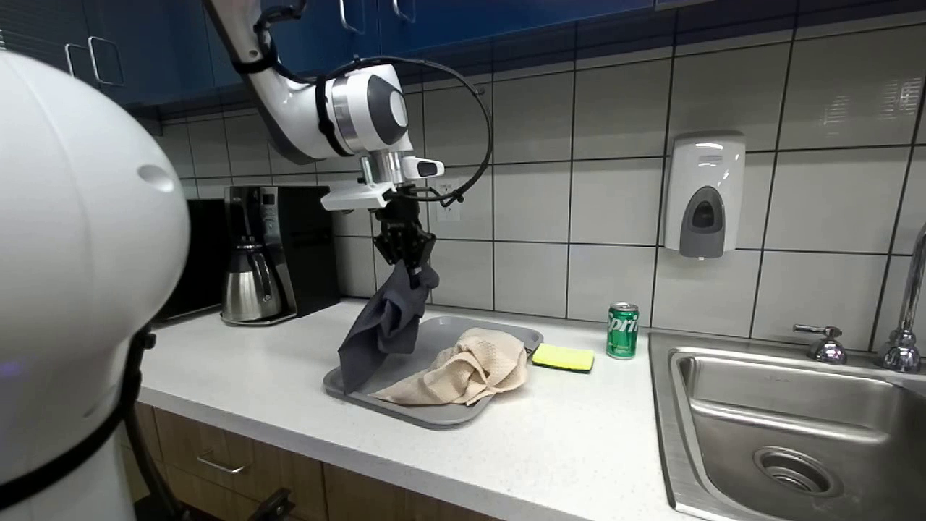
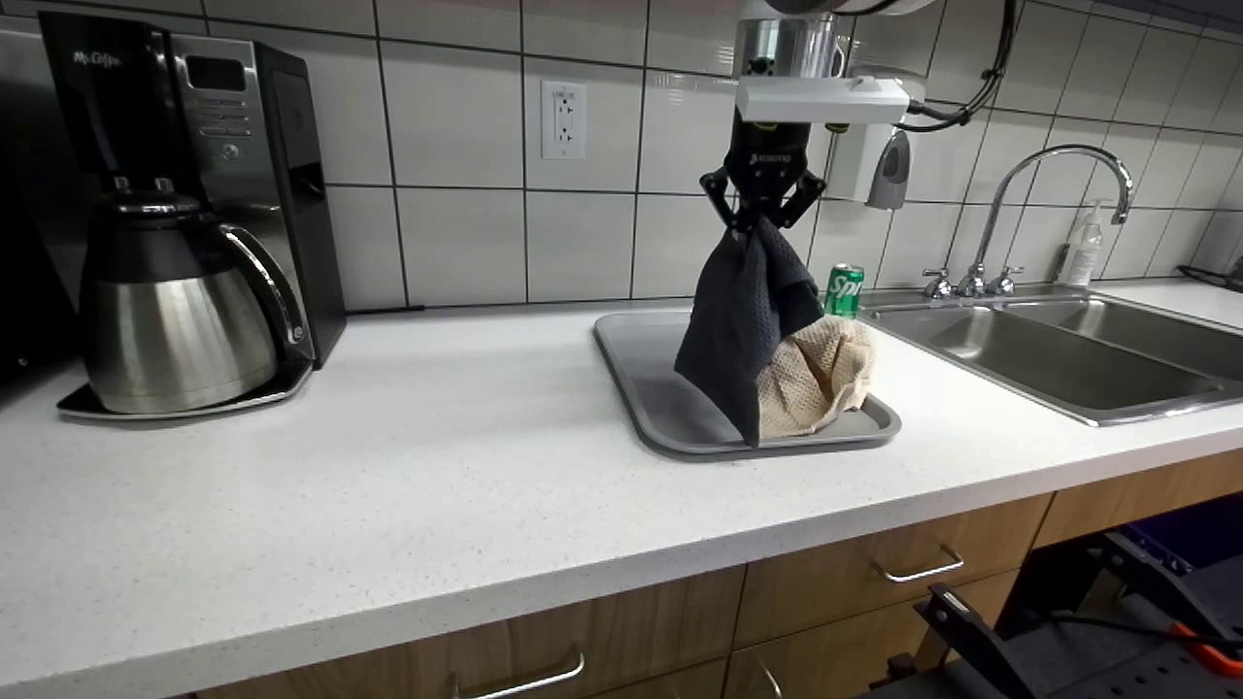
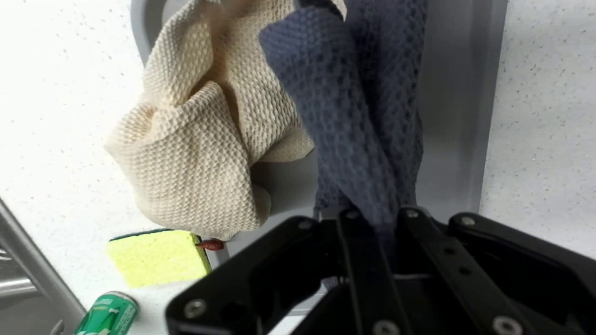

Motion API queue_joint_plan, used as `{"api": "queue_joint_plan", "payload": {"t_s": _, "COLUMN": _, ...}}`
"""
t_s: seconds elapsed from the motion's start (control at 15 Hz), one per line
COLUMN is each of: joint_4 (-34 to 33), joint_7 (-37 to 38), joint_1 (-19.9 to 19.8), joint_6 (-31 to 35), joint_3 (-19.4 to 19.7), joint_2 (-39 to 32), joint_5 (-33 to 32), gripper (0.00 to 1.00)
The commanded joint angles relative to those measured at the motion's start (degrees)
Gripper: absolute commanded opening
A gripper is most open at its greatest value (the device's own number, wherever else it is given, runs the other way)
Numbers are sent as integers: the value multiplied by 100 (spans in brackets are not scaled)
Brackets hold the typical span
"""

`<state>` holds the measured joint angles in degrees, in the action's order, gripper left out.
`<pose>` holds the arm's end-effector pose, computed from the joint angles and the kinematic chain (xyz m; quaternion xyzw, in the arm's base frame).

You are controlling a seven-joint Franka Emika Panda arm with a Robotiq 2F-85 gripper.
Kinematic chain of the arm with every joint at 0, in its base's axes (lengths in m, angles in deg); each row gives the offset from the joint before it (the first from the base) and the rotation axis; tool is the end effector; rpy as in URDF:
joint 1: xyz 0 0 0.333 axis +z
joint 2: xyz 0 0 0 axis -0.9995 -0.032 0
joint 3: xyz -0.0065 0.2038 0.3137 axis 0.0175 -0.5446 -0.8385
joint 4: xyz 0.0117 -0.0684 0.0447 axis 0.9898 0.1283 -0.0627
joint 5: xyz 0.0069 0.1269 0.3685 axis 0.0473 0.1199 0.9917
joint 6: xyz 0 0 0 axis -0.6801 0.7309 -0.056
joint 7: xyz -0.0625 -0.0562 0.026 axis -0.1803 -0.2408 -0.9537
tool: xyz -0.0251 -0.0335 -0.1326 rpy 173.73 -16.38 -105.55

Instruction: Put the towels on the grey tray

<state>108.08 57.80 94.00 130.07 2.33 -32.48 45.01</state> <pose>0.5071 0.0870 0.3755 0.9933 -0.0812 0.0737 0.0372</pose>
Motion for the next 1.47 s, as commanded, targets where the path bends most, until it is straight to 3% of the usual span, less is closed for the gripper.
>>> {"api": "queue_joint_plan", "payload": {"t_s": 0.0, "joint_4": -162, "joint_7": 318, "joint_1": -54, "joint_6": 270, "joint_3": -3, "joint_2": -261, "joint_5": -71, "gripper": 2}}
{"api": "queue_joint_plan", "payload": {"t_s": 0.47, "joint_4": -490, "joint_7": 477, "joint_1": 56, "joint_6": 511, "joint_3": 84, "joint_2": -753, "joint_5": -109, "gripper": 2}}
{"api": "queue_joint_plan", "payload": {"t_s": 1.4, "joint_4": -632, "joint_7": 720, "joint_1": 528, "joint_6": 392, "joint_3": 274, "joint_2": -1514, "joint_5": -135, "gripper": 2}}
